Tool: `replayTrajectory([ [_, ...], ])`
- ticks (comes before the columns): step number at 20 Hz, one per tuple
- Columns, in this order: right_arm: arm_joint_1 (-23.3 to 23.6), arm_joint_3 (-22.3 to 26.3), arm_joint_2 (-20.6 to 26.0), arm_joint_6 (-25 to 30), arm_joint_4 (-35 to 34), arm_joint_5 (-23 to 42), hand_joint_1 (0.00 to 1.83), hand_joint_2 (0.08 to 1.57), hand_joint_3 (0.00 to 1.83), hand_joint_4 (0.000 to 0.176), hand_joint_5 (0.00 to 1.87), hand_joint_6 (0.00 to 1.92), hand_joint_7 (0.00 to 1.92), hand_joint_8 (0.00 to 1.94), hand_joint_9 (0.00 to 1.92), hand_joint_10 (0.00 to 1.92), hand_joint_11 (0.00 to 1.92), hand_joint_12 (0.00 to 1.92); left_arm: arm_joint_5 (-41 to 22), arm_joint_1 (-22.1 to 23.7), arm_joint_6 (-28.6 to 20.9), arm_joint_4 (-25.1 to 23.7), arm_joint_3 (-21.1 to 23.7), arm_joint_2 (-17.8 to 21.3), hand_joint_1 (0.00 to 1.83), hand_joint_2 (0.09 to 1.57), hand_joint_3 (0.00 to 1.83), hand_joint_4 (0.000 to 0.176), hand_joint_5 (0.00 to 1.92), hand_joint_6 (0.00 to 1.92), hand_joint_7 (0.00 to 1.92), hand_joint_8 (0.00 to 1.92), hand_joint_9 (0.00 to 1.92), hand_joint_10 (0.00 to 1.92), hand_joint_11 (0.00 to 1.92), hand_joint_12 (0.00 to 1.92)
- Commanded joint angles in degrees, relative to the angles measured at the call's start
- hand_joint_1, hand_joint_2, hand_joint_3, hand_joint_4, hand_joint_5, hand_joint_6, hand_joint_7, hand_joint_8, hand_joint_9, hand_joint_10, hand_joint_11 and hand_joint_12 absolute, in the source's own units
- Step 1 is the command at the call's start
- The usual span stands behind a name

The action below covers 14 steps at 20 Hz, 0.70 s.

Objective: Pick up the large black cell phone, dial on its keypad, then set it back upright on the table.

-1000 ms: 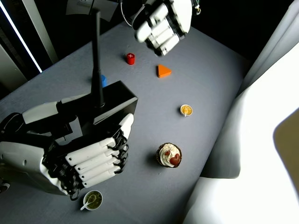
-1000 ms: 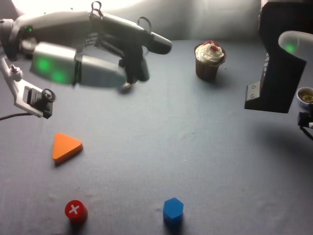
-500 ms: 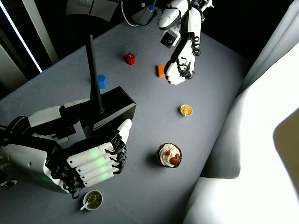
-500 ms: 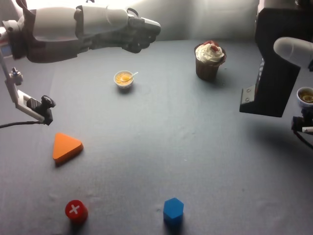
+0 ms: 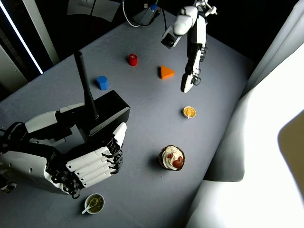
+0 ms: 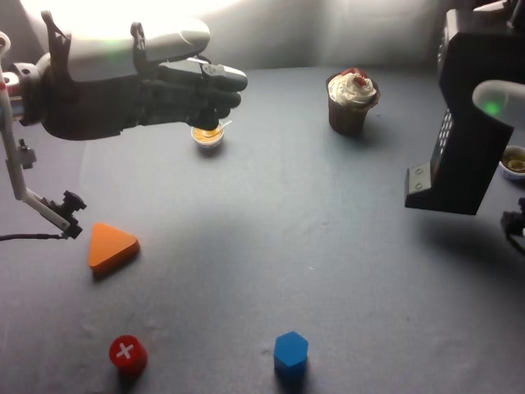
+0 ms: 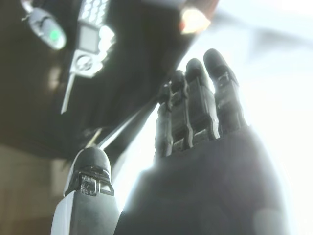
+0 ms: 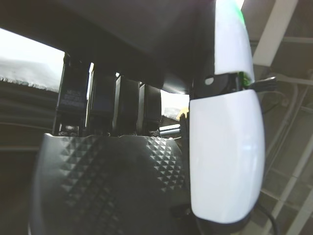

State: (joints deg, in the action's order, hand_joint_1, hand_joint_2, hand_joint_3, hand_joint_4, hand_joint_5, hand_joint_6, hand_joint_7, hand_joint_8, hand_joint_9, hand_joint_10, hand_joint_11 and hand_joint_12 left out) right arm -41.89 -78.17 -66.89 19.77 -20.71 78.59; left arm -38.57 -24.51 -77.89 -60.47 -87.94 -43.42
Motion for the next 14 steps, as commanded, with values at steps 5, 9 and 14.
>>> replayTrajectory([
  [5,-0.15,-4.55,-0.56,6.58,2.13,8.59,1.38,1.18,0.00,0.000,0.83,1.06,0.78,1.26,0.82,1.43,0.82,1.49,-3.26,0.77,-0.69,3.45,-0.49,0.56,0.04,1.16,0.00,0.000,0.32,0.00,0.33,0.01,0.29,0.01,0.00,0.73],
  [9,-0.26,-8.61,-2.74,8.29,2.39,8.60,1.48,1.14,0.00,0.000,0.88,0.99,0.84,1.10,0.83,1.26,0.83,1.59,-5.99,0.29,1.51,-1.68,-2.06,0.42,0.06,1.18,0.00,0.000,0.32,0.00,0.33,0.00,0.28,0.00,0.00,0.74],
  [14,-1.12,-11.44,-4.58,8.39,2.37,9.04,1.37,1.15,0.00,0.000,0.88,1.07,0.86,1.12,0.88,1.32,0.90,1.23,-7.17,-0.52,3.83,-1.65,-3.60,-0.47,0.07,1.18,0.00,0.000,0.28,0.00,0.31,0.00,0.27,0.00,0.00,0.69],
])
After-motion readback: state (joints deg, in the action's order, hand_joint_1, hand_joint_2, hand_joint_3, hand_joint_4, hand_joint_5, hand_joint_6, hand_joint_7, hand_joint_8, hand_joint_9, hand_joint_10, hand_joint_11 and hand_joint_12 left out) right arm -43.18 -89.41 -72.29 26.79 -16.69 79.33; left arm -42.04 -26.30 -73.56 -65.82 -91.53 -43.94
